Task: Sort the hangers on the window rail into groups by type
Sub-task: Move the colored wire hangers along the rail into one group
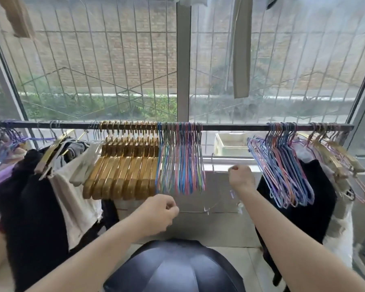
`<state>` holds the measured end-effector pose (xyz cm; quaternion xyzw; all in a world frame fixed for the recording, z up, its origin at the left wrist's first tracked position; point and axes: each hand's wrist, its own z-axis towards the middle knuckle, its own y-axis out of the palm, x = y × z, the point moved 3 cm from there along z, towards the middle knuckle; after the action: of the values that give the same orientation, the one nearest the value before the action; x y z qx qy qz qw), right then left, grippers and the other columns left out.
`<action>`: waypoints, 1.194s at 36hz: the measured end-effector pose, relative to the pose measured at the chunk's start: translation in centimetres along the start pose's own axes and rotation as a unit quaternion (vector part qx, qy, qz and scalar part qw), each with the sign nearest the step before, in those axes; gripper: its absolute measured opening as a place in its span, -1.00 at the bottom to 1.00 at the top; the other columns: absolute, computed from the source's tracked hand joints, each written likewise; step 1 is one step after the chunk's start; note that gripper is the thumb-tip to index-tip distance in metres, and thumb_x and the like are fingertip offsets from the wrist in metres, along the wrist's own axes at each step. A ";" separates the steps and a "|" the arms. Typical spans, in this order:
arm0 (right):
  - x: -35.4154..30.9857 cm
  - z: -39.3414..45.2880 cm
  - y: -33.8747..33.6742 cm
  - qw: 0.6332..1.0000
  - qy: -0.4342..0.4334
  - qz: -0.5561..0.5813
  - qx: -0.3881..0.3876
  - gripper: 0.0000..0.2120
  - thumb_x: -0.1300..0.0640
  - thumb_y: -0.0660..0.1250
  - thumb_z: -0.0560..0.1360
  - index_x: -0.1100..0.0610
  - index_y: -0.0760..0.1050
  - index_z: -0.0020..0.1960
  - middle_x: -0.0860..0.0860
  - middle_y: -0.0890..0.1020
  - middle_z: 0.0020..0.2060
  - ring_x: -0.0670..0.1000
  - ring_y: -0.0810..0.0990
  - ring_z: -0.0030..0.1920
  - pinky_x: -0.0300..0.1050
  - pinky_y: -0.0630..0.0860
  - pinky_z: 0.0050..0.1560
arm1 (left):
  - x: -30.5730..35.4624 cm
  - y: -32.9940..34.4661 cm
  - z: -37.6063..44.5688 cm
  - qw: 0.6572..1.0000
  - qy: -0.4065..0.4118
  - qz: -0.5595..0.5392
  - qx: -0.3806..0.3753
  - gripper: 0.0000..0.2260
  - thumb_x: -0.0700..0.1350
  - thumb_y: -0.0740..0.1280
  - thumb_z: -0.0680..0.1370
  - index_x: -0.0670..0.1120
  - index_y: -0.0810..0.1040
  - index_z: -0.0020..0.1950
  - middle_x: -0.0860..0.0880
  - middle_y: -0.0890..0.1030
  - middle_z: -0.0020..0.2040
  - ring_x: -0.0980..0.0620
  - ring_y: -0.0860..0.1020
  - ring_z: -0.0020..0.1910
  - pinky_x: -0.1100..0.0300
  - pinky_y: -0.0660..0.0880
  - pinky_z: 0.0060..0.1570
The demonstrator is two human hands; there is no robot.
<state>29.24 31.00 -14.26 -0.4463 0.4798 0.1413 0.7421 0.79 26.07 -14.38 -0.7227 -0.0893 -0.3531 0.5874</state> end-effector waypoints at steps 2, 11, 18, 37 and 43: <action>4.0 -2.4 0.4 1.000 0.027 0.013 -0.003 -0.77 0.24 0.18 0.54 0.05 0.60 -0.04 -0.04 0.63 -0.14 0.14 0.66 -0.11 0.08 0.63 0.01 | -2.1 2.4 -0.5 0.999 -0.028 -0.024 -0.022 -0.81 -0.03 0.29 0.65 -0.02 0.62 -0.10 0.00 0.69 -0.29 0.09 0.60 -0.38 0.11 0.60 -0.23; 14.7 -14.8 2.0 0.927 0.262 0.234 -0.134 -0.83 0.38 0.23 0.61 0.23 0.58 -0.04 0.08 0.39 -0.42 -0.03 0.37 -0.49 0.14 0.70 -0.25 | -15.5 13.9 -2.5 0.979 -0.191 -0.014 -0.075 -0.52 0.13 0.31 0.64 -0.06 0.43 0.49 -0.08 0.52 0.43 -0.07 0.53 0.32 0.07 0.46 0.25; 17.2 -17.9 0.4 0.842 0.319 0.372 -0.225 -0.84 0.22 0.21 0.67 0.19 0.55 0.15 0.01 0.35 -0.42 -0.04 0.34 -0.40 -0.03 0.67 -0.26 | -22.6 15.9 -6.7 0.965 -0.241 -0.018 -0.102 -0.64 0.16 0.33 0.63 -0.12 0.62 0.13 -0.05 0.70 0.03 -0.08 0.64 0.06 0.11 0.52 0.02; 21.7 -19.5 5.1 0.727 0.457 0.502 -0.102 -0.76 0.11 0.26 0.67 0.18 0.44 -0.15 0.01 0.40 -0.43 -0.03 0.43 -0.42 -0.20 0.58 -0.38 | -17.6 2.3 -14.8 0.868 -0.177 -0.406 -0.222 -0.79 -0.11 0.23 0.70 -0.24 0.53 0.05 -0.41 0.59 0.13 -0.48 0.61 0.11 -0.29 0.57 0.09; 20.3 -24.7 9.8 0.851 0.452 0.199 -0.177 -0.54 -0.05 0.28 0.63 0.07 0.31 0.46 0.14 0.40 0.41 0.27 0.44 0.35 0.27 0.49 0.25 | -13.8 6.2 -13.3 0.860 -0.199 -0.440 -0.163 -0.87 -0.22 0.23 0.71 -0.23 0.54 0.09 -0.28 0.67 0.20 -0.23 0.67 0.16 -0.18 0.61 0.09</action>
<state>18.67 12.36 -39.94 -0.4798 0.8078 0.1505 0.3077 -11.42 16.06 -26.94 -0.7487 -0.4543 -0.4325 0.2146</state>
